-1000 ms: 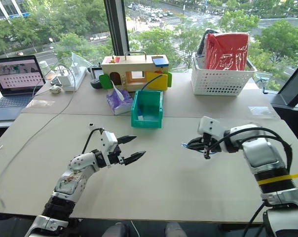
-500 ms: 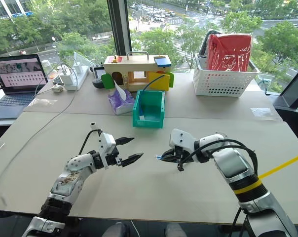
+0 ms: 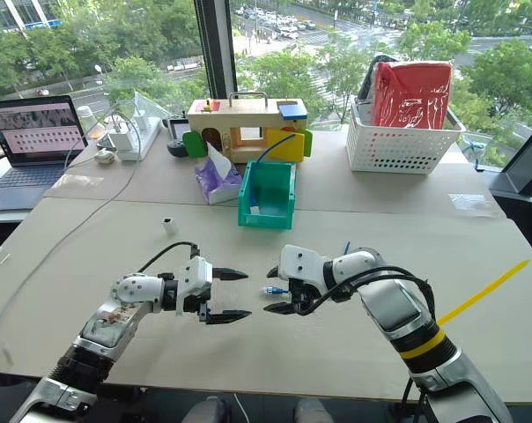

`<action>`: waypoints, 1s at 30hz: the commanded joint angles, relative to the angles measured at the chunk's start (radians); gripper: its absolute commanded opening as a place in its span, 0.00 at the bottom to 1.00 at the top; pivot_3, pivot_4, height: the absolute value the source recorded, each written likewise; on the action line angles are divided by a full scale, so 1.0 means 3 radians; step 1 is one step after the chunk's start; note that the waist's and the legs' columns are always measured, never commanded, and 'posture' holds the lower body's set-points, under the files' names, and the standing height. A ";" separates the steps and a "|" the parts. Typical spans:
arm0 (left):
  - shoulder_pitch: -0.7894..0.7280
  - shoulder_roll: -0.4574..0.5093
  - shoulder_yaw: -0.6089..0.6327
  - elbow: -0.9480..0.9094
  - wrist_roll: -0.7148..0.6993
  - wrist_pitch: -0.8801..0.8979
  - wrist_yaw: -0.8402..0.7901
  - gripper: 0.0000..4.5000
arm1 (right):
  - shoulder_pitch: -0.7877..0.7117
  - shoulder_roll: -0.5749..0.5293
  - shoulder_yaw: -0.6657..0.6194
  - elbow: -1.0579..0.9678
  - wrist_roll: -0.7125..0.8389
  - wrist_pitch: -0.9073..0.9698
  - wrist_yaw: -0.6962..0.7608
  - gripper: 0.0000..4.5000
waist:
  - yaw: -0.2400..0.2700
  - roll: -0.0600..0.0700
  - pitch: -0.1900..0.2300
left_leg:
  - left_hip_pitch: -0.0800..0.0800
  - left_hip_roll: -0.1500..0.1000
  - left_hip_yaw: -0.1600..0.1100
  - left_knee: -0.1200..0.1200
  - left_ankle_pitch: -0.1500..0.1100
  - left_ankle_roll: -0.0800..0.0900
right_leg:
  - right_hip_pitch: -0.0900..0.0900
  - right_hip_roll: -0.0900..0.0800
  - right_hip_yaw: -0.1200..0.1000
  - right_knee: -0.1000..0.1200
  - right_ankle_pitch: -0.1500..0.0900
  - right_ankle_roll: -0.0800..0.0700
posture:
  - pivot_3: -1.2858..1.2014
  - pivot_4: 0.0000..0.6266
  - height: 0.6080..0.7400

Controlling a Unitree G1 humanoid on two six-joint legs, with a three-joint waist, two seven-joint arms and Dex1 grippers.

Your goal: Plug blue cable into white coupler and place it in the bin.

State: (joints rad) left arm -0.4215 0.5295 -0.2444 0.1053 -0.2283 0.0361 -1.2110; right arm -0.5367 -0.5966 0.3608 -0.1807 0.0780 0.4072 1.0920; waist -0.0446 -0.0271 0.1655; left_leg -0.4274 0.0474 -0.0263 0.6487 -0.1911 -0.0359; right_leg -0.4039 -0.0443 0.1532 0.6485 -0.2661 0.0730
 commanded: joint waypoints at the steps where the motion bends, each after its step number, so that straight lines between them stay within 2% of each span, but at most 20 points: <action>1: -0.0199 -0.0126 -0.0103 0.0279 0.0099 -0.0221 -0.0097 0.92 | -0.0015 -0.0074 -0.0372 -0.0311 0.0173 0.0215 -0.0140 0.99 | 0.0003 0.0000 0.0000 | 0.0000 0.0000 0.0000 0.0000 0.0000 0.0000 | 0.0000 0.0000 0.0000 0.0000 0.0000 0.0000 | 0.52 0.24 0.78; 6: -0.0437 -0.0241 -0.0186 0.0717 0.0255 -0.0543 -0.0197 0.92 | 0.0084 -0.0187 -0.0630 -0.0553 0.0253 0.0490 -0.0312 0.99 | 0.0000 0.0000 0.0000 | -0.0006 0.0000 -0.0006 0.0000 0.0000 0.0000 | -0.0003 0.0000 -0.0006 -0.0001 0.0000 -0.0002 | 0.52 0.24 0.78; 12: -0.0844 -0.0623 -0.0293 0.1590 0.0421 -0.0850 -0.0270 0.92 | 0.0322 -0.0365 -0.1022 -0.0838 0.0344 0.0877 -0.0596 0.99 | 0.0026 0.0000 0.0000 | -0.0011 -0.0002 -0.0008 0.0006 0.0000 0.0001 | -0.0001 -0.0001 -0.0007 -0.0002 -0.0001 -0.0002 | 0.52 0.24 0.78; 15: -0.0943 -0.0743 -0.0316 0.1869 0.0462 -0.0869 -0.0321 0.78 | 0.0330 -0.0378 -0.1119 -0.0884 0.0365 0.0996 -0.0741 1.00 | 0.0003 0.0000 0.0000 | -0.0012 -0.0001 -0.0008 0.0006 0.0000 0.0001 | -0.0003 0.0000 -0.0007 -0.0001 -0.0001 -0.0002 | 0.52 0.24 0.78; 22: -0.0956 -0.0785 -0.0376 0.2013 0.0517 -0.0823 -0.0562 0.26 | 0.0457 -0.0415 -0.1153 -0.1093 0.0436 0.1188 -0.0913 1.00 | -0.0008 0.0000 0.0000 | -0.0011 -0.0002 -0.0010 0.0006 0.0000 0.0001 | -0.0001 0.0000 -0.0007 0.0001 -0.0001 -0.0002 | 0.52 0.24 0.78; 24: -0.0944 -0.0762 -0.0354 0.2005 0.0512 -0.0823 -0.0580 0.07 | 0.0484 -0.0434 -0.1184 -0.1131 0.0454 0.1236 -0.0960 1.00 | -0.0006 0.0000 0.0000 | -0.0011 -0.0002 -0.0010 0.0006 0.0000 0.0001 | -0.0001 0.0000 -0.0007 0.0001 -0.0001 -0.0002 | 0.52 0.24 0.78; 25: -0.0938 -0.0751 -0.0346 0.1997 0.0513 -0.0821 -0.0583 0.03 | 0.0495 -0.0445 -0.1198 -0.1148 0.0463 0.1255 -0.0978 1.00 | -0.0006 0.0000 0.0000 | -0.0010 -0.0002 -0.0010 0.0006 0.0000 0.0001 | -0.0001 0.0000 -0.0007 0.0002 -0.0001 -0.0002 | 0.52 0.24 0.78; 30: -0.0925 -0.0750 -0.0217 0.1931 0.0489 -0.0867 -0.0370 0.02 | 0.0552 -0.0459 -0.1457 -0.1284 0.0651 0.1540 -0.1084 1.00 | -0.0011 0.0000 0.0000 | -0.0010 -0.0001 -0.0011 0.0006 0.0000 0.0001 | -0.0001 0.0001 -0.0007 0.0002 -0.0001 -0.0002 | 0.52 0.24 0.78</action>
State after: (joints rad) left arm -0.7085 0.2925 -0.3326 0.6895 -0.0939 -0.2188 -1.3533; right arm -0.3712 -0.7210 -0.0064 -0.5129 0.2389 0.8289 0.7845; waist -0.0479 -0.0271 0.1655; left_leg -0.4304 0.0470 -0.0297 0.6504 -0.1912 -0.0356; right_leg -0.4042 -0.0442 0.1511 0.6493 -0.2663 0.0723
